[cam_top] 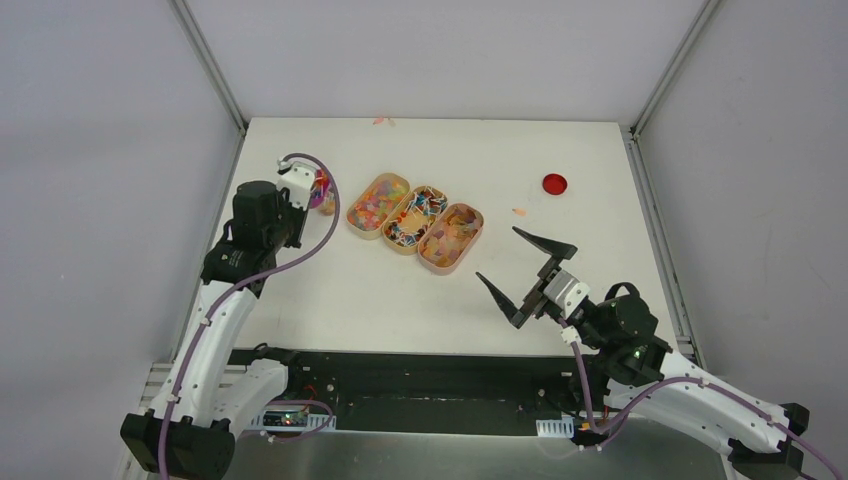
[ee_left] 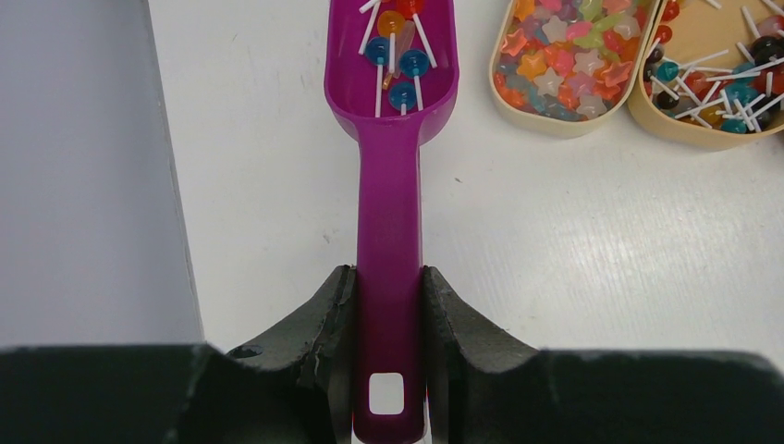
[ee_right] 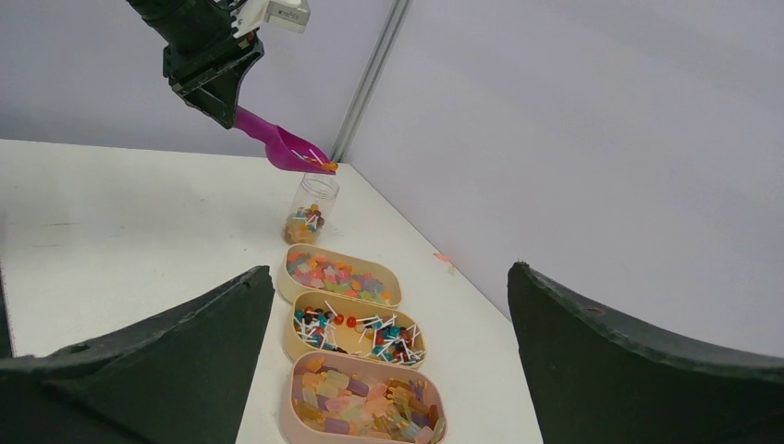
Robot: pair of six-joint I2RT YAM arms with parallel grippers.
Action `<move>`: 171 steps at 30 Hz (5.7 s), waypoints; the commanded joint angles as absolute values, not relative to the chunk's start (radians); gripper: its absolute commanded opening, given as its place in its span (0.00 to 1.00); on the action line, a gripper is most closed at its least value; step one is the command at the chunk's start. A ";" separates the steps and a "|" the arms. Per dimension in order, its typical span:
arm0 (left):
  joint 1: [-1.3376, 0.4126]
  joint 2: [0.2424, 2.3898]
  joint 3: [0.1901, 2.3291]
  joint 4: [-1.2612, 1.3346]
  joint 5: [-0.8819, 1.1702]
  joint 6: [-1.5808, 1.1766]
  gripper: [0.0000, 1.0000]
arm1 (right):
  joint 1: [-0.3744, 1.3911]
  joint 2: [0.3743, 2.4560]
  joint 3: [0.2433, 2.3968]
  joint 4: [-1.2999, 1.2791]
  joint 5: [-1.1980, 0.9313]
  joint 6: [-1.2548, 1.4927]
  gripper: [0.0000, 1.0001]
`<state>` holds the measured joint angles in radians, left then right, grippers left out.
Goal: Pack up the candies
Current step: Place the fake candies in the packing bottle, then place the spatula at the center of the board.
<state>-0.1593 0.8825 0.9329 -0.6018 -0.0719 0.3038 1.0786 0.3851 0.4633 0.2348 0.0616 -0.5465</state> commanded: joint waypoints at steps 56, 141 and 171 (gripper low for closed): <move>-0.120 1.169 1.400 -0.995 -0.103 0.239 0.00 | 1.083 0.354 0.459 0.284 0.061 -0.523 1.00; -0.176 0.994 1.293 -0.634 0.320 0.429 0.00 | 1.083 0.411 0.453 0.299 0.138 -0.542 1.00; -0.178 0.762 1.003 -0.285 0.021 0.043 0.00 | 1.083 0.383 0.587 0.047 0.400 -0.104 1.00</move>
